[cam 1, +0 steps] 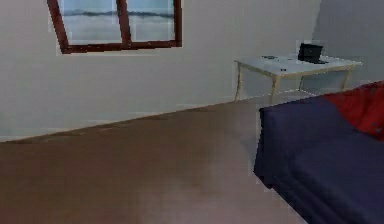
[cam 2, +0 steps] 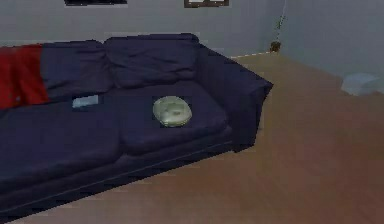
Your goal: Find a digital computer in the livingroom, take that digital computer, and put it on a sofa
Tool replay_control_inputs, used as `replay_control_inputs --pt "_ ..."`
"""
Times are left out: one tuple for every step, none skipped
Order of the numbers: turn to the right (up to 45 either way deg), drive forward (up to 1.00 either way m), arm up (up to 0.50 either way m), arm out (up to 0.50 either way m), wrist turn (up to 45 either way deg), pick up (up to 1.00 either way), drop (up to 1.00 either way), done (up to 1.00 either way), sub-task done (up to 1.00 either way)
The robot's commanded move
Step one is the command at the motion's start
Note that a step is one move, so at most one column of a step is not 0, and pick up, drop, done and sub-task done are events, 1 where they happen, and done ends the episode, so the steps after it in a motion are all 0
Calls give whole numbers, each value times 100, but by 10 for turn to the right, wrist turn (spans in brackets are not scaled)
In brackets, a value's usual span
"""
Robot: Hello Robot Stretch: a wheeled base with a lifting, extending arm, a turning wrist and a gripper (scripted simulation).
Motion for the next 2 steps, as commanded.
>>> replay_control_inputs --pt "0 100 0 0 0 0 0 0 0" --pt "-30 0 0 0 0 0 0 0 0"
